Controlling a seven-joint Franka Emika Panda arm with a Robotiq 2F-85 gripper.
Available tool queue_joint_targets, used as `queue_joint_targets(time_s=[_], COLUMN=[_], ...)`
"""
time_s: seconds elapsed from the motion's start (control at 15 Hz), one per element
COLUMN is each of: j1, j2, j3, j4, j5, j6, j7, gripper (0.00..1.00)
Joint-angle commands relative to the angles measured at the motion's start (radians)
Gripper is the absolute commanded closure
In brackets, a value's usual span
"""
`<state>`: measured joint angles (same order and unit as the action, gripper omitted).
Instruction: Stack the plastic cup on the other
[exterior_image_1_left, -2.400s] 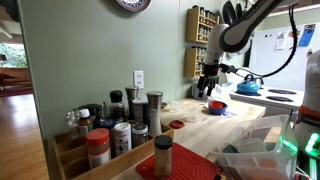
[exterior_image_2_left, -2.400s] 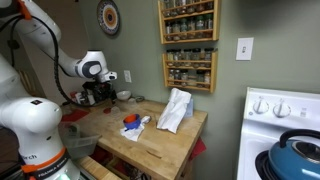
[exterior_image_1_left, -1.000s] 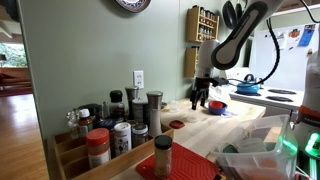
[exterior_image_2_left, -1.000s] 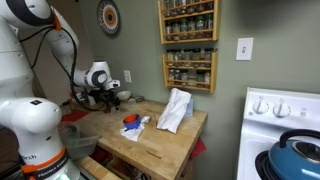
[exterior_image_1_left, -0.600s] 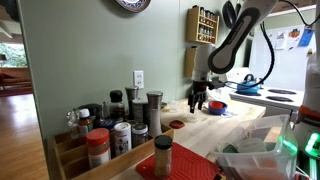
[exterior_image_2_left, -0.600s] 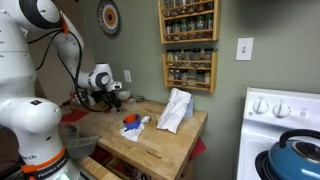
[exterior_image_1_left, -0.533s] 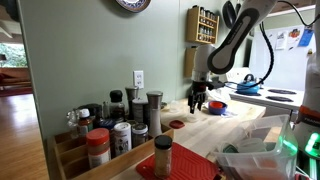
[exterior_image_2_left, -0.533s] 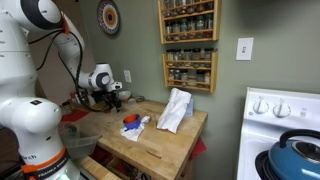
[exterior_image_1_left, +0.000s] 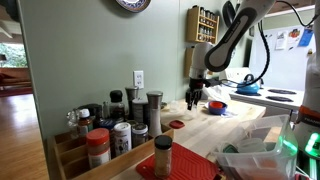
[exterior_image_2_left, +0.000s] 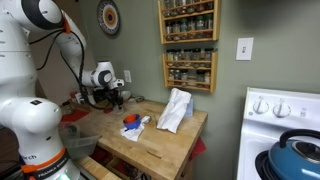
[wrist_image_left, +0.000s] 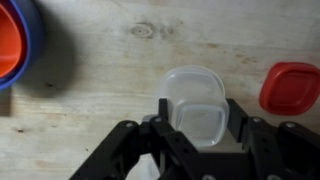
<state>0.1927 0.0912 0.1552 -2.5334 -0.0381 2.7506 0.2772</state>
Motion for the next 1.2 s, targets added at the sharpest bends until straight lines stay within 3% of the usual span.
queue_joint_targets(time_s=[0.0,0.47,1.13], j1=[-0.005,-0.025,-0.011], j2=[-0.066,0.021,0.207], j3=[-0.02,-0.024,-0.039], j4=[0.057,0.295,0.435], j5=[-0.083,-0.224,-0.203], j6=[-0.106,-0.213,-0.246], j7=[-0.025,-0.078,-0.187], gripper=[0.67,0.67,0.67])
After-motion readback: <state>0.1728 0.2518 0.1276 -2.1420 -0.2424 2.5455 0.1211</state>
